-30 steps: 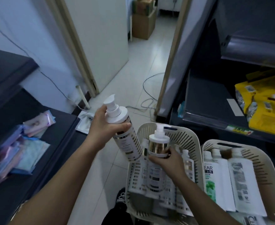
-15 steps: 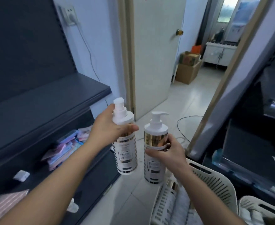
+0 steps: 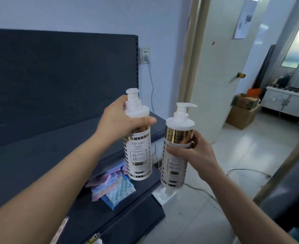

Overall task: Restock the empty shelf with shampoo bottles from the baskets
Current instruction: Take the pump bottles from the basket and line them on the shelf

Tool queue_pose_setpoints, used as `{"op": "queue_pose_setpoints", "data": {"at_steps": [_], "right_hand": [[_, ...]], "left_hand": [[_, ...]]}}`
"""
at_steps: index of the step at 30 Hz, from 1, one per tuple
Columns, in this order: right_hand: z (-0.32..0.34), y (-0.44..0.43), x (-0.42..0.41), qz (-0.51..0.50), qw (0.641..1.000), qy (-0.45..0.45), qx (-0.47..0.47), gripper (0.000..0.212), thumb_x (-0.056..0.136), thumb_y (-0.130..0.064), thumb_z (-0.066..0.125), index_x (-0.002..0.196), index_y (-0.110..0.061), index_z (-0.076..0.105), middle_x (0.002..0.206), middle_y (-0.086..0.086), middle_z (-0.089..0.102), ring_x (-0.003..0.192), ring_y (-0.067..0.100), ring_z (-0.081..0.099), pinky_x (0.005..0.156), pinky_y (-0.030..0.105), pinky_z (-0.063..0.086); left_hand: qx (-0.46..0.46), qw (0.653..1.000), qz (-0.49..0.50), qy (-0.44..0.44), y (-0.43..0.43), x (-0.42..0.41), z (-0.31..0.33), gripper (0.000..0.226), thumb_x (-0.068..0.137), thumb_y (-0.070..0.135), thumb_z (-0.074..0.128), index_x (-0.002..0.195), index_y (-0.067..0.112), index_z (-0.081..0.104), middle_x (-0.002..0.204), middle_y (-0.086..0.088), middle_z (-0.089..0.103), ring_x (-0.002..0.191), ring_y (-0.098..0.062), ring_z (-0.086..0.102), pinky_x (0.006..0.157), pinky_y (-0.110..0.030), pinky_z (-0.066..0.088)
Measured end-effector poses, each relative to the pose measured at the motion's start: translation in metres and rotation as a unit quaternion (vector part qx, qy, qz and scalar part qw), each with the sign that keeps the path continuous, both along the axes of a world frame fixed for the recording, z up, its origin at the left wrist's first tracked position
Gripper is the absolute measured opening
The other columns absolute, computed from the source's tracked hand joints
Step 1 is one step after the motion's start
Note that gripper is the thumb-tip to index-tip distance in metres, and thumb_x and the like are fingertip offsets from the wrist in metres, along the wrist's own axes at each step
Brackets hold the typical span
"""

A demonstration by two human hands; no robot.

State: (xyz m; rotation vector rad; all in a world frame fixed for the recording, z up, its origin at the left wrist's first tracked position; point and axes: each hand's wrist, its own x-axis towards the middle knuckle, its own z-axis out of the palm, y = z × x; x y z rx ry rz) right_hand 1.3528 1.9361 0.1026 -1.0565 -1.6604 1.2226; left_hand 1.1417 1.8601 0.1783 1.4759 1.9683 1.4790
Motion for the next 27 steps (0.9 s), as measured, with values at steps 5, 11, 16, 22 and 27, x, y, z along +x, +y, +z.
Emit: {"op": "queue_pose_setpoints", "data": {"at_steps": [5,11,16,22,27], "right_hand": [[0.024,0.019,-0.06,0.014,0.999,0.002,0.05,0.05,0.059,-0.023,0.091,0.099,-0.026,0.062,0.095,-0.007,0.072,0.088,0.01,0.069,0.073,0.028,0.055],[0.032,0.044,-0.12,0.031,0.998,0.026,0.058,0.054,0.058,-0.021,0.092,0.102,-0.021,0.062,0.096,-0.003,0.073,0.089,0.015,0.071,0.077,0.034,0.058],[0.032,0.07,-0.155,0.049,0.997,0.035,0.058,0.048,0.059,-0.014,0.091,0.096,-0.021,0.062,0.092,-0.005,0.072,0.086,0.013,0.07,0.072,0.028,0.054],[0.022,0.116,-0.191,0.079,0.995,0.036,0.056,0.049,0.057,-0.013,0.093,0.095,-0.022,0.063,0.09,-0.006,0.074,0.082,0.008,0.071,0.069,0.023,0.053],[0.015,0.162,-0.22,0.126,0.991,0.021,0.047,0.049,0.056,-0.015,0.093,0.094,-0.025,0.063,0.09,-0.007,0.075,0.084,0.009,0.072,0.075,0.03,0.058]], "left_hand": [[0.012,1.0,0.009,0.025,0.006,-0.053,0.017,0.056,0.055,0.047,0.089,0.098,0.026,0.06,0.094,0.011,0.067,0.089,-0.009,0.065,0.081,-0.035,0.055],[0.02,0.999,0.034,0.035,0.023,-0.108,0.02,0.059,0.055,0.047,0.089,0.101,0.026,0.059,0.094,0.013,0.064,0.09,-0.004,0.061,0.077,-0.028,0.052],[0.008,0.997,0.06,0.038,0.042,-0.145,0.01,0.058,0.055,0.05,0.088,0.1,0.027,0.058,0.095,0.013,0.064,0.091,-0.007,0.062,0.084,-0.039,0.054],[-0.012,0.992,0.113,0.048,0.07,-0.177,-0.01,0.06,0.051,0.053,0.088,0.097,0.03,0.057,0.093,0.013,0.066,0.089,-0.008,0.063,0.083,-0.041,0.054],[-0.023,0.986,0.157,0.05,0.089,-0.189,-0.023,0.059,0.05,0.052,0.088,0.094,0.031,0.056,0.091,0.013,0.065,0.088,-0.006,0.061,0.081,-0.041,0.054]]}}
